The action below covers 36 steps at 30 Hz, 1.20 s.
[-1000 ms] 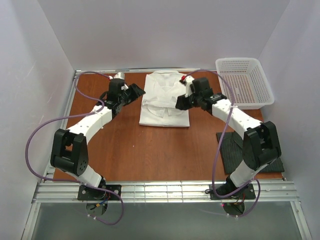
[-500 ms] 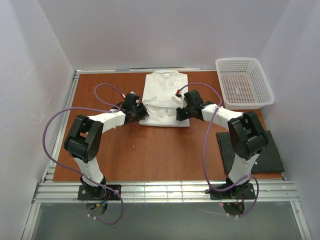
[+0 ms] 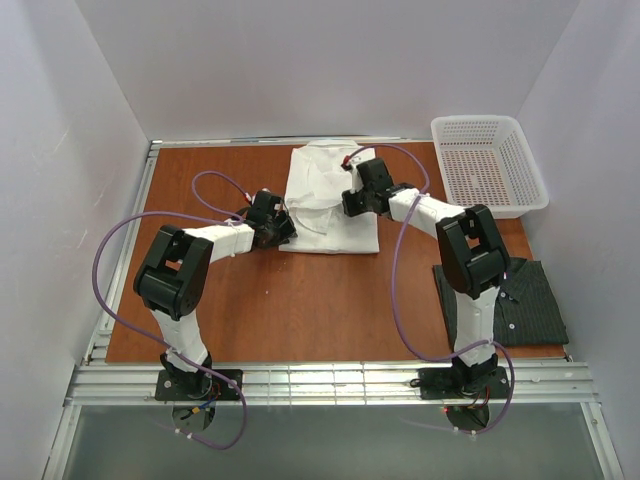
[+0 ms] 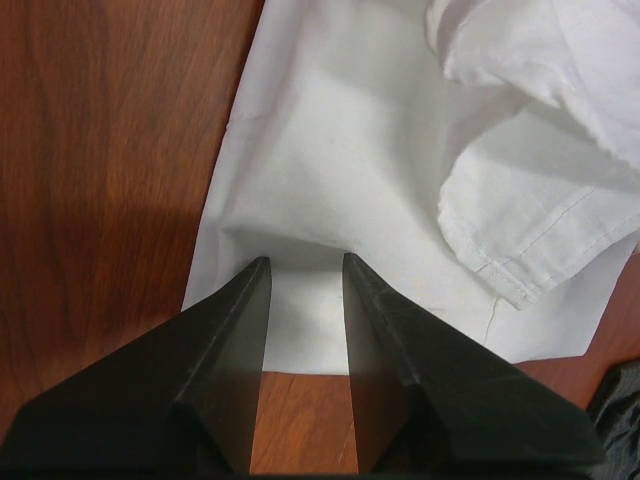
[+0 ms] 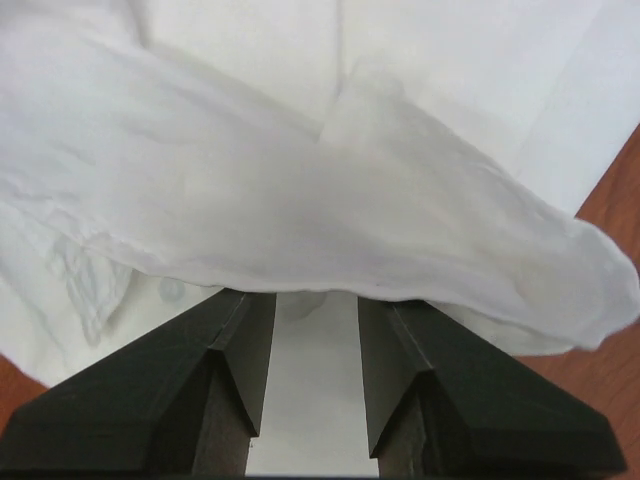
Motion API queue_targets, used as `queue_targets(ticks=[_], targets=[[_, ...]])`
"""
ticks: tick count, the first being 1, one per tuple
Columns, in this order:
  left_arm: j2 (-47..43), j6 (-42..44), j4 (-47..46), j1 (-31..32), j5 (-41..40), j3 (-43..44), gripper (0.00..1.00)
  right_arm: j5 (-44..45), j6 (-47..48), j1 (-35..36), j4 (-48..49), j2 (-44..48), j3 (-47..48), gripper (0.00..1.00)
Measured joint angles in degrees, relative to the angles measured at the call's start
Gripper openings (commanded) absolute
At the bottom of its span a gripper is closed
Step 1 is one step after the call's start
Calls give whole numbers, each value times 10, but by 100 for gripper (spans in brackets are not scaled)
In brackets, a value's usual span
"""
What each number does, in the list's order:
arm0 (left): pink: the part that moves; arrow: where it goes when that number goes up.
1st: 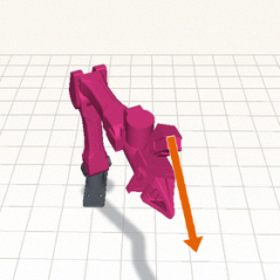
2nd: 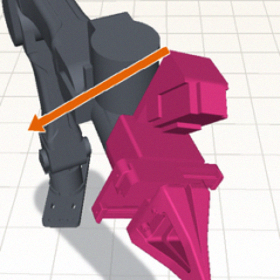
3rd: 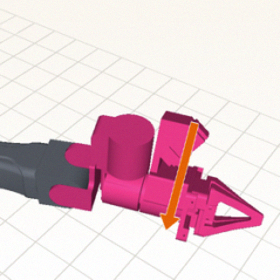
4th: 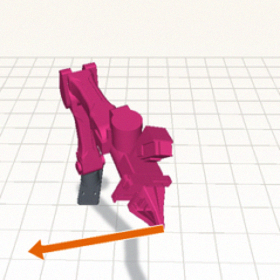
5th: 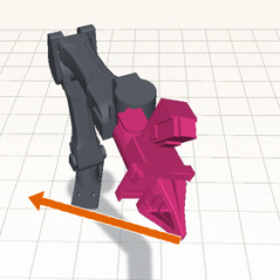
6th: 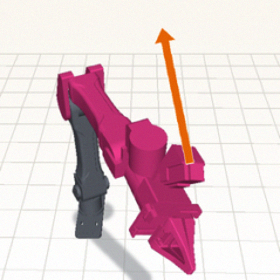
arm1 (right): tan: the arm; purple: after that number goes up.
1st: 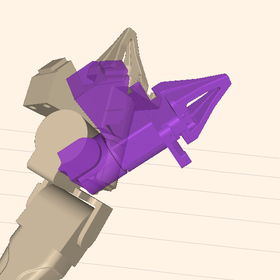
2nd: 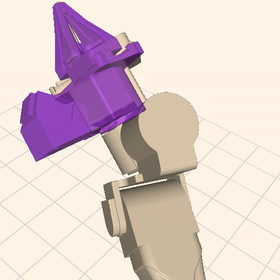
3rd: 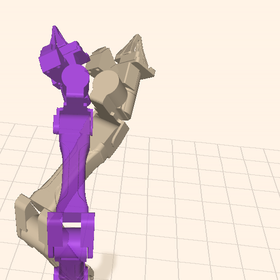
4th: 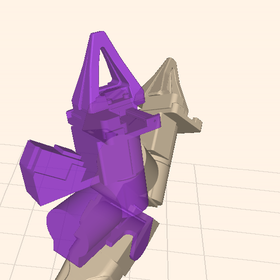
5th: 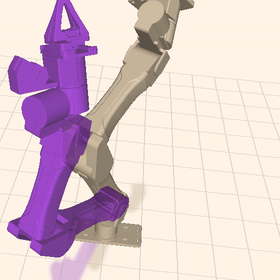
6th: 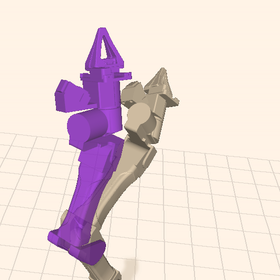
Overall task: Fold and stack the long sleeve shirts
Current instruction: Fold the shirt
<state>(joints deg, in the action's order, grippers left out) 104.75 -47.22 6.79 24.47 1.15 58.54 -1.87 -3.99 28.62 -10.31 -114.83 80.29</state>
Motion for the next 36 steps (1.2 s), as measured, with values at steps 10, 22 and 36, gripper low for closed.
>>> queue_targets(ticks=[10,22,36], targets=[[0,0,-1,0,-1,-1,29,28,12,-34,6,-48,126,37],[0,-3,-5,0,-1,-3,29,-55,18,65,16,80,-21,34],[-1,-11,-9,0,-3,-5,30,-58,-20,43,24,-107,159,36]])
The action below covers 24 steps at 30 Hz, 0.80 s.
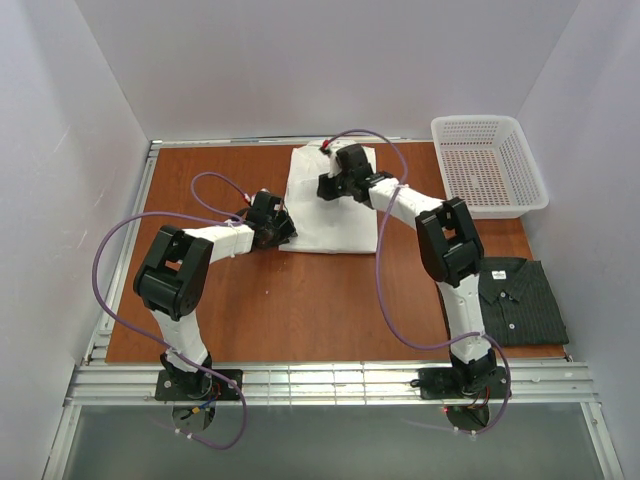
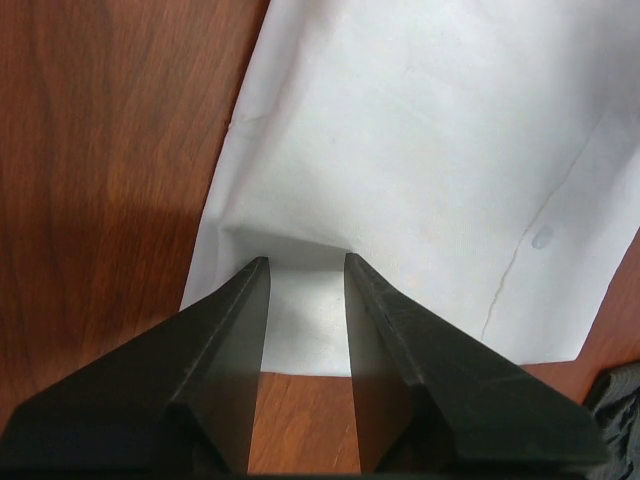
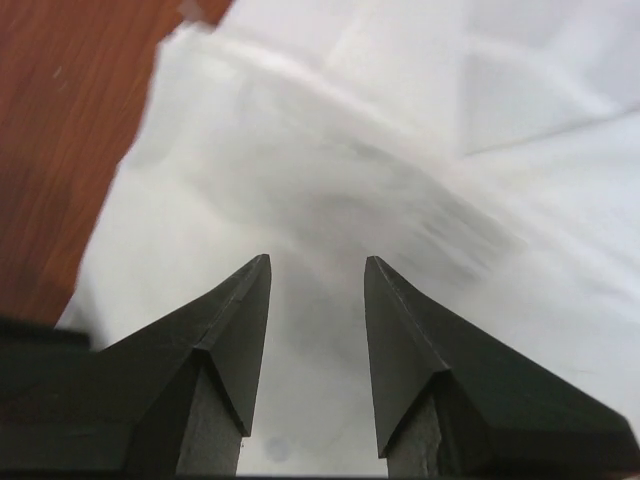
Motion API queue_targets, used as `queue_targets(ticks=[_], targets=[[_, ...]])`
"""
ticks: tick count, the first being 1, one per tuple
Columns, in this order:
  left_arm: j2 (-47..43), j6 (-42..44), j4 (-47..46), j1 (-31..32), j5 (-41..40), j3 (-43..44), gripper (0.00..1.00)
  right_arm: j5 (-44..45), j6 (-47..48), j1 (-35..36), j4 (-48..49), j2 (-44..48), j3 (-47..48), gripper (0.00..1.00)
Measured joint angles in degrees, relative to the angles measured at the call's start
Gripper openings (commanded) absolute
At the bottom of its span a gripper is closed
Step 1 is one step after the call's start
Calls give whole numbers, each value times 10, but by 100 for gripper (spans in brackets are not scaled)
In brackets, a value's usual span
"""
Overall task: Fold and stack the long sleeve shirts
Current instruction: Fold the shirt
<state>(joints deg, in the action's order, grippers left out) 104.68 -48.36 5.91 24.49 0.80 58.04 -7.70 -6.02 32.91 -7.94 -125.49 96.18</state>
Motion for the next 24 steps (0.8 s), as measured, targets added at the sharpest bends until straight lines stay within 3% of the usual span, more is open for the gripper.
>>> queue_targets(ticks=[6,13,18,24], targets=[[-4,3,-1,0,0,-1,41,51,-32,-86,12,11,15,39],[-31,21,33,0,-13,-1,59,33,-39,-106,17,187,-179,36],[-52,36,52,0,-16,11,54,-32,-67,-84,32,292,-318,32],[-46,43,55,0,-10,21,37,-72,-94,-65,53,299,-412,26]])
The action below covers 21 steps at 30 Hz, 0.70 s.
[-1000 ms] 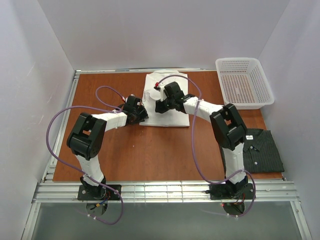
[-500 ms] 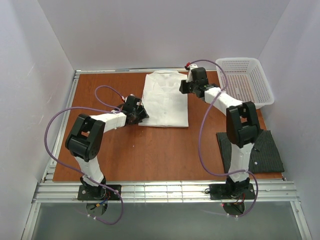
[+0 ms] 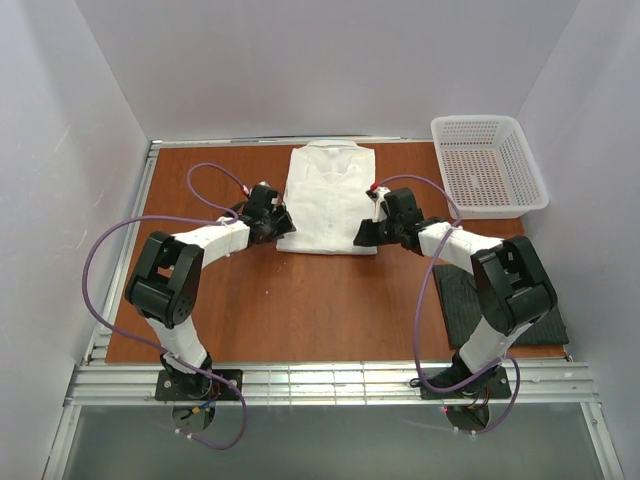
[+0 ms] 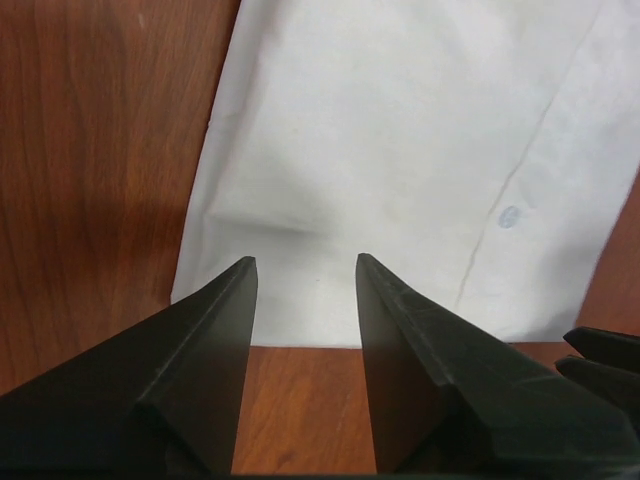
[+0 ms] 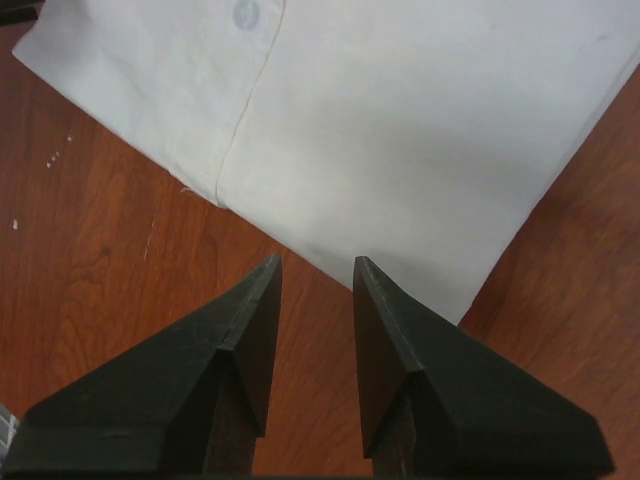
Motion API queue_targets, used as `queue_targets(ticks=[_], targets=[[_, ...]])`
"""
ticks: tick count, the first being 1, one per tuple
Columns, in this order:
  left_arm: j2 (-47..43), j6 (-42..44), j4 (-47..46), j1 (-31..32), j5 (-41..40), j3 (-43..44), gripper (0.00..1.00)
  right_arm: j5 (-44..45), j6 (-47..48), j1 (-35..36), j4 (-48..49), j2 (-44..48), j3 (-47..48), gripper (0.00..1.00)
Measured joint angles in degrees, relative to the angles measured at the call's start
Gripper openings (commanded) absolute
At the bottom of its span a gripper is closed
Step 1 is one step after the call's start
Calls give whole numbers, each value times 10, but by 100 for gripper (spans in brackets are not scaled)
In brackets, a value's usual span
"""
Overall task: Fold and stack the long sleeve shirts
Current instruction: Fold the shirt
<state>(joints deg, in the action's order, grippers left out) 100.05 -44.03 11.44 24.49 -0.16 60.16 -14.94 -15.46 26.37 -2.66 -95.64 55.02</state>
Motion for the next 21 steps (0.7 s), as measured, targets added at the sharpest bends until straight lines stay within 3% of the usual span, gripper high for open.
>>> queue_targets(ticks=[3,9,15,21], targets=[[21,-2,1,0,7,-1,30,-7,-8,8,16,-12,-21,24],[16,-27,-33,-1,11,-54,25,-12,-12,21,63,-23,-78,24],[-65,-61,-57,0,21,-156,25,-23,-25,32,118,14,-142,22],[-166,-59,-12,1,22,-233,33,-30,-41,74,80,95,-200,23]])
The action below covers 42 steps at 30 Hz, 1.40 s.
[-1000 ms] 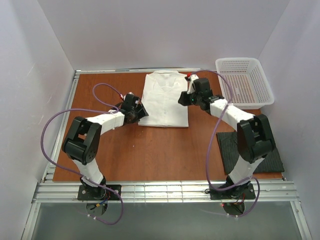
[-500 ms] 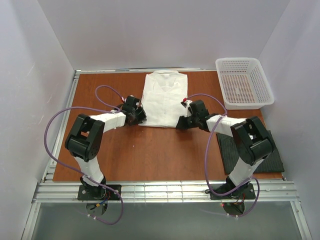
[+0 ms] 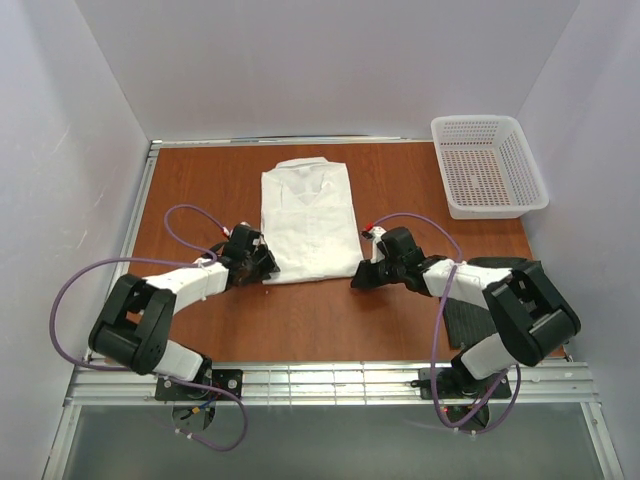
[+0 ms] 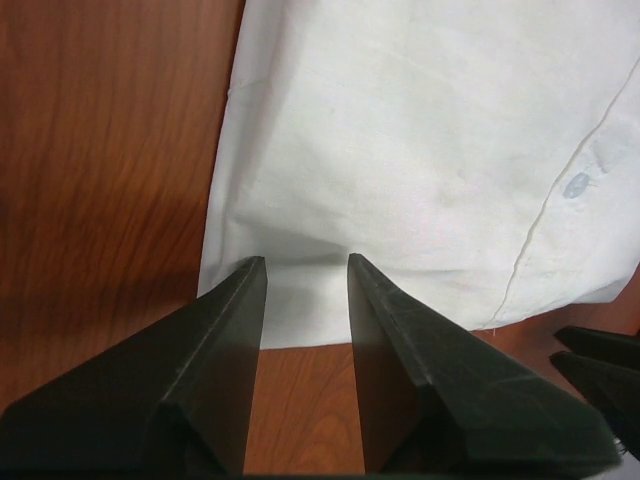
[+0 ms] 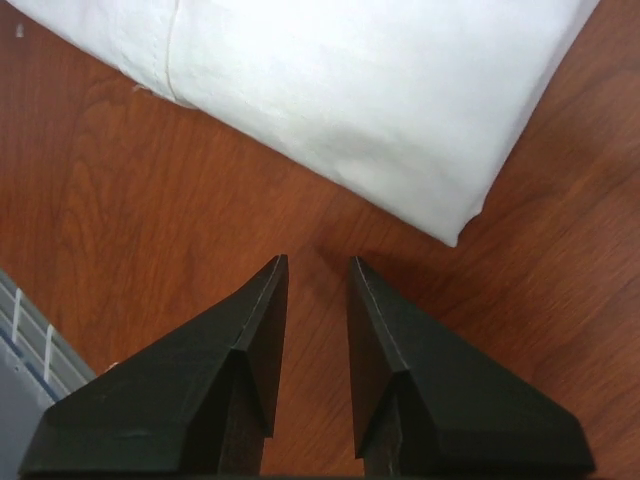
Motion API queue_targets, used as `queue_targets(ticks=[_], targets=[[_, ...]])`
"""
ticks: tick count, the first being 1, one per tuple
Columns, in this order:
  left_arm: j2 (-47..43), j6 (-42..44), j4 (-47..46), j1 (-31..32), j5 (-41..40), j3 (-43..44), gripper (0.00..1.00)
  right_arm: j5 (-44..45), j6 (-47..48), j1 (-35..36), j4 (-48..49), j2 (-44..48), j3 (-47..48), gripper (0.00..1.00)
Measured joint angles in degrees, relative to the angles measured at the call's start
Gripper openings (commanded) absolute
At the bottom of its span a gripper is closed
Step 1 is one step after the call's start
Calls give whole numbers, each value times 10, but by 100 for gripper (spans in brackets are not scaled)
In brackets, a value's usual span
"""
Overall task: Fold and stack the long sleeve shirts
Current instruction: Fold the shirt
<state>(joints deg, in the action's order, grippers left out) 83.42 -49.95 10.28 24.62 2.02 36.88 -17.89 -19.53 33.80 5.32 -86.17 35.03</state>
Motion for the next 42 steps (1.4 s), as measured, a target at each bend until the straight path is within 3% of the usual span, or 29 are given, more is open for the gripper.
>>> queue_targets(ticks=[6,11,13,18,23,30,35,38,42], targets=[[-70,13,69,0,-13,-11,45,4,1,7,-42,37,44,25],[-87,18,89,1,-23,14,47,10,1,7,-33,-1,112,25],[-74,19,89,1,-23,26,42,12,-1,7,-21,-26,119,25],[-27,12,85,2,-21,18,35,13,-12,9,-12,-67,79,25],[-57,-1,77,2,-18,-21,34,12,-22,12,22,-36,22,25],[-137,-2,114,2,0,-25,43,-4,-26,15,-10,47,-2,25],[-151,-33,21,3,84,-28,29,-66,-63,26,56,43,13,24],[-104,-64,-79,11,138,-48,20,-97,-95,50,130,-2,21,23],[-40,-93,-171,26,173,-91,15,-122,-138,78,221,-68,18,23]])
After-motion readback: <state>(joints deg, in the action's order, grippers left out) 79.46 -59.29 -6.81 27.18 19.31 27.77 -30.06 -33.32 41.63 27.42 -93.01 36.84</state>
